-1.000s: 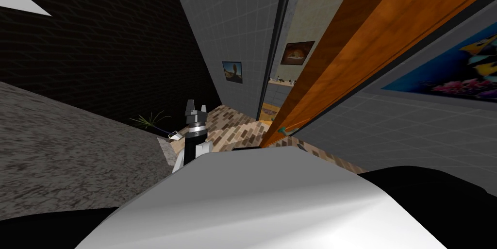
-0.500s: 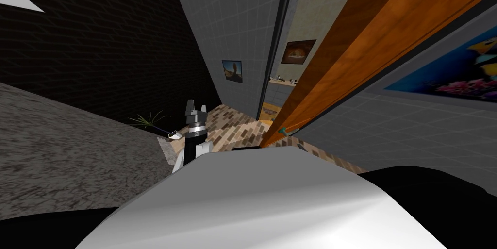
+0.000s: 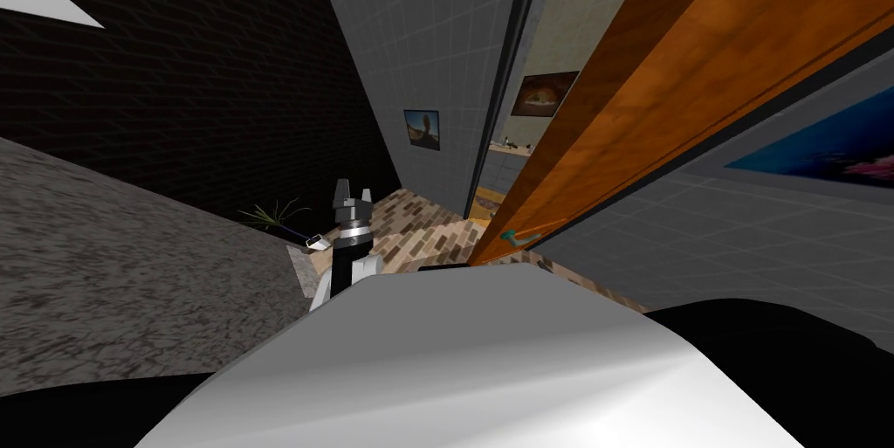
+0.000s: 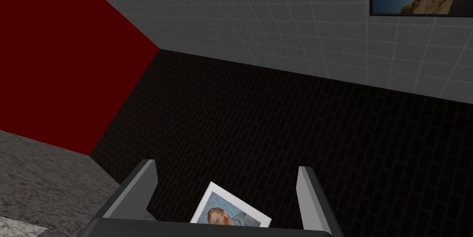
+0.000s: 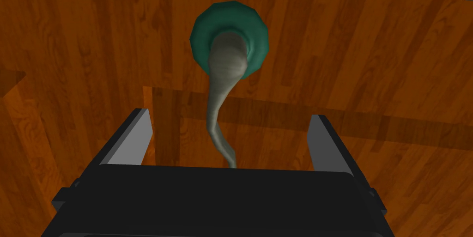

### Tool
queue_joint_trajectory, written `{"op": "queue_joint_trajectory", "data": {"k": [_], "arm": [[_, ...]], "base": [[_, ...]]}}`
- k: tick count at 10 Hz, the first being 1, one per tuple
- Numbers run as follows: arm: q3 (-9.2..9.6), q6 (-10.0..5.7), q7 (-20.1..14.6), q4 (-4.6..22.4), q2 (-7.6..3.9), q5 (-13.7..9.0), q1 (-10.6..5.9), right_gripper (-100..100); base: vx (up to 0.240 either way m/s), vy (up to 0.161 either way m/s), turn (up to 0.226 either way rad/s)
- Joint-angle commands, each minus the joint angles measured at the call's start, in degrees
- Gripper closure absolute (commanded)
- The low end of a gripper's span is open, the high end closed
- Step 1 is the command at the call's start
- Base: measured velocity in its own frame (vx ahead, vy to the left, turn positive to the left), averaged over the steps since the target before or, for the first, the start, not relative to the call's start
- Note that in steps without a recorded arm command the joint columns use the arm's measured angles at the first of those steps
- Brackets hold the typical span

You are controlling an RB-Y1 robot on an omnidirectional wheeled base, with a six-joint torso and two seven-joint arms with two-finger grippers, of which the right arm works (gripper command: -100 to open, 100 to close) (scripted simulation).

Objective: Pull the door open

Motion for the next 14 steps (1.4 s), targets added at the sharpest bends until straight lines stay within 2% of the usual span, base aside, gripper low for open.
{"op": "queue_joint_trajectory", "data": {"k": [1,5,8,11,12,13,14], "arm": [[-0.21,-1.64,0.2,1.8,-0.48,-0.7,0.46,-100],[-0.18,-6.26,2.4,7.9,-0.64,-2.3,0.8,-100],[-0.06,-8.27,3.6,10.0,-0.41,-2.8,0.87,-100],[0.0,-9.27,4.1,10.9,-0.29,-2.9,0.89,-100],[-0.02,-9.07,4.0,10.7,-0.31,-2.9,0.93,-100],[-0.12,-7.81,3.8,10.8,-0.42,-3.2,0.61,-100],[-0.16,-7.42,3.8,10.8,-0.46,-3.2,0.5,-100]], "base": [[0.043,-0.011,0.09],[-0.034,-0.035,0.112],[-0.093,-0.031,0.056],[-0.061,-0.015,0.014],[-0.033,-0.01,0.012],[0.132,0.011,0.108],[0.226,-0.002,0.079]]}}
